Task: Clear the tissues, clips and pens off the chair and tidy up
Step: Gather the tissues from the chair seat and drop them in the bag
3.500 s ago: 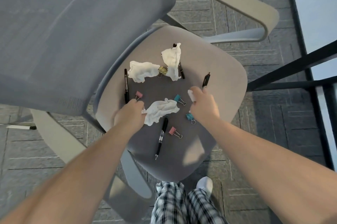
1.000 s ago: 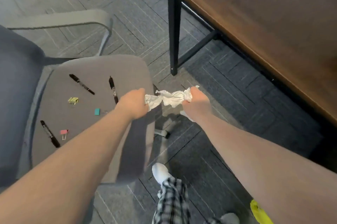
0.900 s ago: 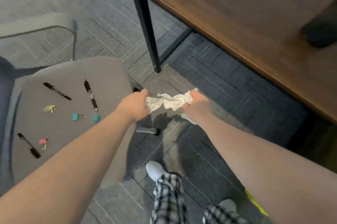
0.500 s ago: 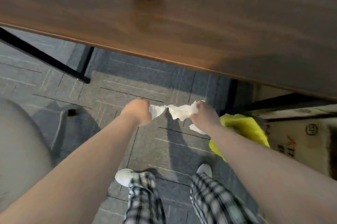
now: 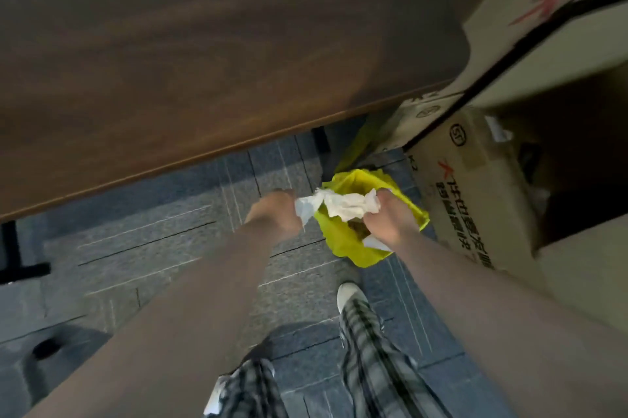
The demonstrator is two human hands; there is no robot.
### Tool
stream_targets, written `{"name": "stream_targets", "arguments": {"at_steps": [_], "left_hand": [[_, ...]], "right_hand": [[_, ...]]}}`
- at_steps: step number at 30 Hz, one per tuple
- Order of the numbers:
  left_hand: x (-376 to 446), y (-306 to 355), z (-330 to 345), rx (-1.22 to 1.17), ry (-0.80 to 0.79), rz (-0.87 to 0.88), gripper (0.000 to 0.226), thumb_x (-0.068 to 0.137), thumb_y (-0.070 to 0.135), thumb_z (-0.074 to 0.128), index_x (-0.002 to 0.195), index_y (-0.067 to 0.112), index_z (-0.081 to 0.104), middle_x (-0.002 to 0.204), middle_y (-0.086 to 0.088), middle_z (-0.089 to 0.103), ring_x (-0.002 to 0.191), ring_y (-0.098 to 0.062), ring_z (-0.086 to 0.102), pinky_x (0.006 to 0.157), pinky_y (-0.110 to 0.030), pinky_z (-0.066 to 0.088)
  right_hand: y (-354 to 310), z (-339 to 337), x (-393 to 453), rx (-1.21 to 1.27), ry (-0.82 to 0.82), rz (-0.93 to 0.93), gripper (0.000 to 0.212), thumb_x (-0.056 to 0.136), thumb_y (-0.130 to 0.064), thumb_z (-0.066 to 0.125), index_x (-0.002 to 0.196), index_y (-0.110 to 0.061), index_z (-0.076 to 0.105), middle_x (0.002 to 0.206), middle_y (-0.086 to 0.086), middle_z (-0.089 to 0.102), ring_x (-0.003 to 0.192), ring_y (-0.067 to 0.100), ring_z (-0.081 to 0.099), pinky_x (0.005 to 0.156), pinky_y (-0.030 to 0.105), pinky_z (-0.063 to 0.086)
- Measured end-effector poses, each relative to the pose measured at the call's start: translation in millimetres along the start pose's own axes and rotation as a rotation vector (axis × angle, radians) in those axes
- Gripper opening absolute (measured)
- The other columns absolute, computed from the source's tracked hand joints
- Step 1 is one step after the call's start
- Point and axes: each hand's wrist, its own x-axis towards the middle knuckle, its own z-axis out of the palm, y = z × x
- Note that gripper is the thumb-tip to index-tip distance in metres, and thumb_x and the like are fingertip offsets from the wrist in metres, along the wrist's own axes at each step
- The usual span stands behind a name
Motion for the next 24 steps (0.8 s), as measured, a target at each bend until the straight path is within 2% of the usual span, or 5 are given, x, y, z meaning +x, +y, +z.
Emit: {"name": "stream_targets", "arguments": {"at_steps": [6,13,16,20,24], "left_hand": [[44,76,48,0.083,-0.040,0.059,0.038,0.084,0.020,0.059,0.120,0.009,0.051,0.121,-0.015,0.056,0.109,-0.035,0.058,0.080,-0.040,0.052],[77,111,96,0.053,-0.024,0.145,0.045,0.084,0.027,0.061,0.120,0.005,0.047,0.119,-0.018,0.054,0.107,-0.037,0.055,0.072,-0.040,0.044],[83,117,104,-0.037,-0.008,0.135,0.059,0.077,0.034,0.071,0.124,0.008,0.045,0.123,-0.017,0.053,0.113,-0.036,0.053,0.081,-0.041,0.046],[89,118,106,-0.154,0.008,0.136,0.081,0.072,0.034,0.076,0.139,0.014,0.035,0.134,-0.015,0.048,0.122,-0.036,0.048,0.092,-0.043,0.046],[89,113,108,-0.160,-0.038,0.141,0.100,0.070,0.038,0.079,0.148,0.020,0.019,0.146,-0.012,0.034,0.133,-0.033,0.038,0.100,-0.042,0.041]], "right_hand": [[69,-9,33,0.079,0.027,0.094,0.040,0.089,-0.012,0.048,0.129,-0.009,0.042,0.121,0.016,0.058,0.105,0.036,0.056,0.070,0.034,0.040],[113,3,67,0.216,-0.013,0.126,0.039,0.088,-0.016,0.055,0.124,-0.008,0.044,0.114,0.015,0.059,0.092,0.033,0.054,0.068,0.032,0.038],[115,9,77,0.311,-0.025,0.131,0.044,0.086,-0.021,0.062,0.125,-0.009,0.044,0.113,0.010,0.059,0.107,0.033,0.057,0.074,0.032,0.041],[110,14,83,0.324,-0.067,0.100,0.069,0.084,-0.024,0.068,0.142,-0.018,0.030,0.138,0.009,0.050,0.124,0.033,0.049,0.094,0.039,0.045],[110,17,83,0.318,-0.073,0.059,0.076,0.085,-0.022,0.068,0.147,-0.020,0.024,0.146,0.007,0.044,0.131,0.032,0.045,0.098,0.040,0.043]]}}
